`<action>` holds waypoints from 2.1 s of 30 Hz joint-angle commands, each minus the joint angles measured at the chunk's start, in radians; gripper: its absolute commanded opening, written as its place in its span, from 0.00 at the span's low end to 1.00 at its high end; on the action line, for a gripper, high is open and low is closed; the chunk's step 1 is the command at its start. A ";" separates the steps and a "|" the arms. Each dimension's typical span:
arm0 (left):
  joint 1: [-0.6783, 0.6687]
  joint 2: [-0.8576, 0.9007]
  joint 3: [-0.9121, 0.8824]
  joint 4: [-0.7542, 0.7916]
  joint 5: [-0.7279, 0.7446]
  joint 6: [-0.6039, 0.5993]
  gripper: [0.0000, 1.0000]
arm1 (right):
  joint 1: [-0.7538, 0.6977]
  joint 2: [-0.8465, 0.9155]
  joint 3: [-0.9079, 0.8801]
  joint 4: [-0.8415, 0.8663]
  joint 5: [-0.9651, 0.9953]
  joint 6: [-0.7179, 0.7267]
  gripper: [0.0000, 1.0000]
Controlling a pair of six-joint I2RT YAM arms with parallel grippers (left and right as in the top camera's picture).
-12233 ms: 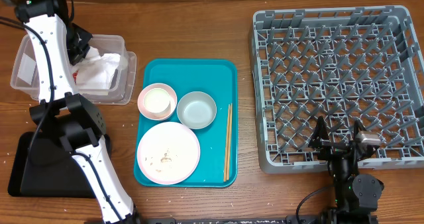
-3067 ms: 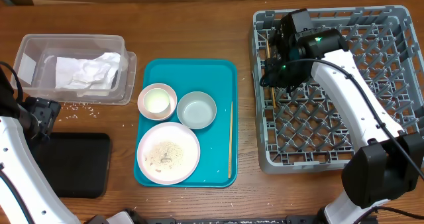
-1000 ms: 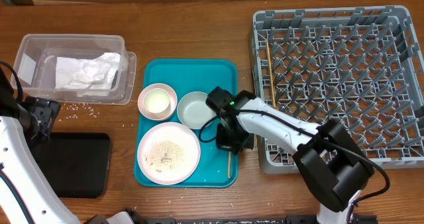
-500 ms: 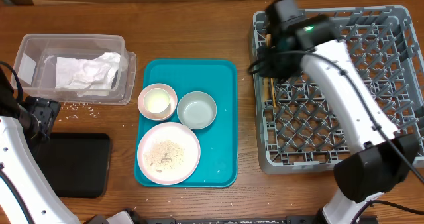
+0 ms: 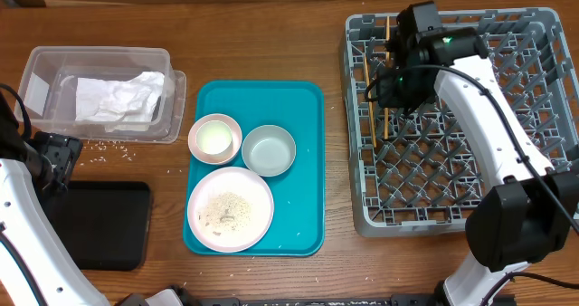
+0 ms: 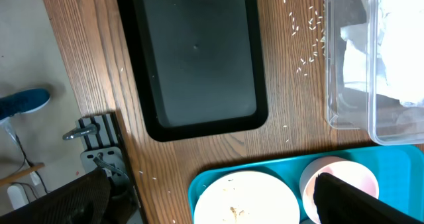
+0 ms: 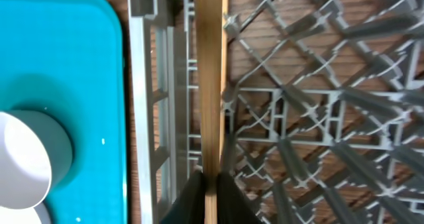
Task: Sort waste into correct bins and load items into the dishwasher
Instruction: 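Place the second chopstick into the dish rack, then reach the right gripper to the pale blue bowl rim and grasp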
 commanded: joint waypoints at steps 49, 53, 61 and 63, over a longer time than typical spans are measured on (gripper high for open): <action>-0.002 0.002 0.013 -0.001 -0.003 -0.014 1.00 | 0.499 -0.015 -0.280 0.396 0.062 0.499 0.52; -0.002 0.002 0.013 -0.001 -0.003 -0.014 1.00 | 0.499 -0.014 -0.383 0.473 0.006 0.515 0.49; -0.002 0.002 0.013 -0.001 -0.003 -0.014 1.00 | 0.499 -0.011 -0.414 0.495 0.008 0.515 0.50; -0.002 0.002 0.013 -0.001 -0.003 -0.014 1.00 | 0.500 -0.010 -0.414 0.503 0.007 0.515 0.50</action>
